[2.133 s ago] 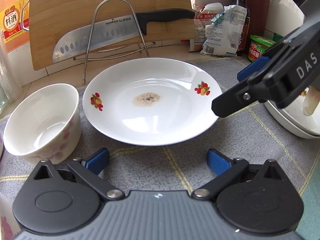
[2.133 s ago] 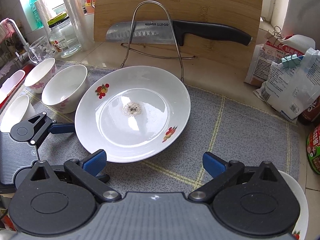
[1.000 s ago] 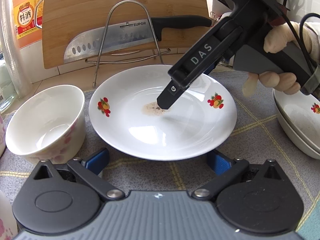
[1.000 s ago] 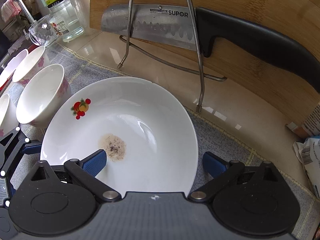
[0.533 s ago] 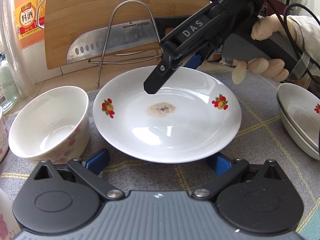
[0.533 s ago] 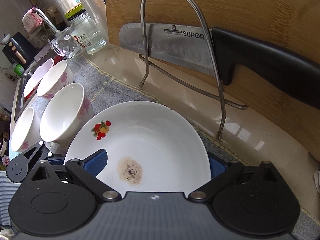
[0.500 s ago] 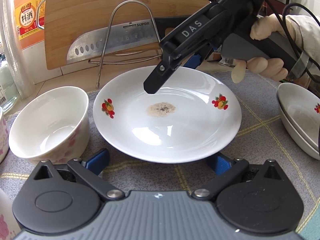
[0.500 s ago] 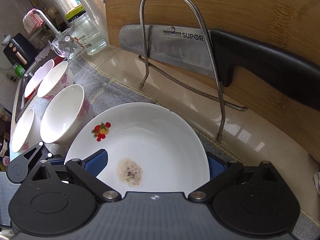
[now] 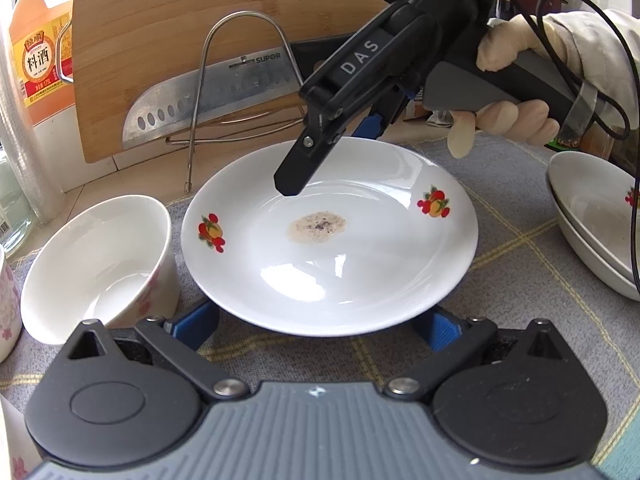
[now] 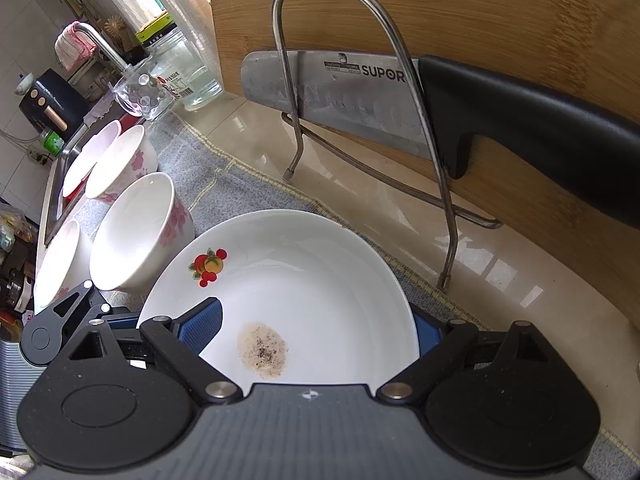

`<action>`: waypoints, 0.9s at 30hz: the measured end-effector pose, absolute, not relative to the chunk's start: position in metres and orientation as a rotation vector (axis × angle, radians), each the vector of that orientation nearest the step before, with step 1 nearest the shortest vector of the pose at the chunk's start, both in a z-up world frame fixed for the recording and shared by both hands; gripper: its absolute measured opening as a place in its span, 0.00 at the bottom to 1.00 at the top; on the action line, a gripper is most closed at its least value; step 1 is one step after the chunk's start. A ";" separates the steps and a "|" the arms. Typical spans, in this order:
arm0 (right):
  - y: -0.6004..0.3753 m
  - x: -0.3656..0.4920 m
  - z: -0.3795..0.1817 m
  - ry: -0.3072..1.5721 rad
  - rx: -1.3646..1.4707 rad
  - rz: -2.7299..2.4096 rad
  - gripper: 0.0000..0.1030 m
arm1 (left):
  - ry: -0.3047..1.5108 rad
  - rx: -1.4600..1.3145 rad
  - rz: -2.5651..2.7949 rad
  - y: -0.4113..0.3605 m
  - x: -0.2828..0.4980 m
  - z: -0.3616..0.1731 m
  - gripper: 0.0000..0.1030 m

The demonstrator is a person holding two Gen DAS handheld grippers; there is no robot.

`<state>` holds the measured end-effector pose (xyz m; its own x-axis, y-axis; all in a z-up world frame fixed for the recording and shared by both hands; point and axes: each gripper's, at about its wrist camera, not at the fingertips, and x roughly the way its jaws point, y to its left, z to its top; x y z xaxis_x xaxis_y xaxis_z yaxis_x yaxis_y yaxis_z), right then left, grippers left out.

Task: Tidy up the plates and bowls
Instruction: 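Grasp the rim of the stained white plate with the right tool, then lift the stained plate with the right tool and carry it toward the stack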

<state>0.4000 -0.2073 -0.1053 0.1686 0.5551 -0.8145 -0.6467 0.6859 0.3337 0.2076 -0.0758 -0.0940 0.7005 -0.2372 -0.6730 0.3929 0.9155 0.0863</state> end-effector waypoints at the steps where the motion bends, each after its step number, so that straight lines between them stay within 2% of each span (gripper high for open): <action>1: -0.208 0.400 -0.105 1.112 -0.092 0.855 0.94 | 0.709 0.239 -0.357 -0.077 0.207 -0.094 0.99; 27: -0.214 0.387 -0.108 1.152 -0.036 0.852 0.96 | 0.695 0.267 -0.417 -0.068 0.199 -0.096 1.00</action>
<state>0.3866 -0.2135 -0.1076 0.1376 0.5715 -0.8090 -0.6065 0.6943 0.3873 0.1994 -0.0681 -0.0957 0.6912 -0.2808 -0.6659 0.4552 0.8848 0.0994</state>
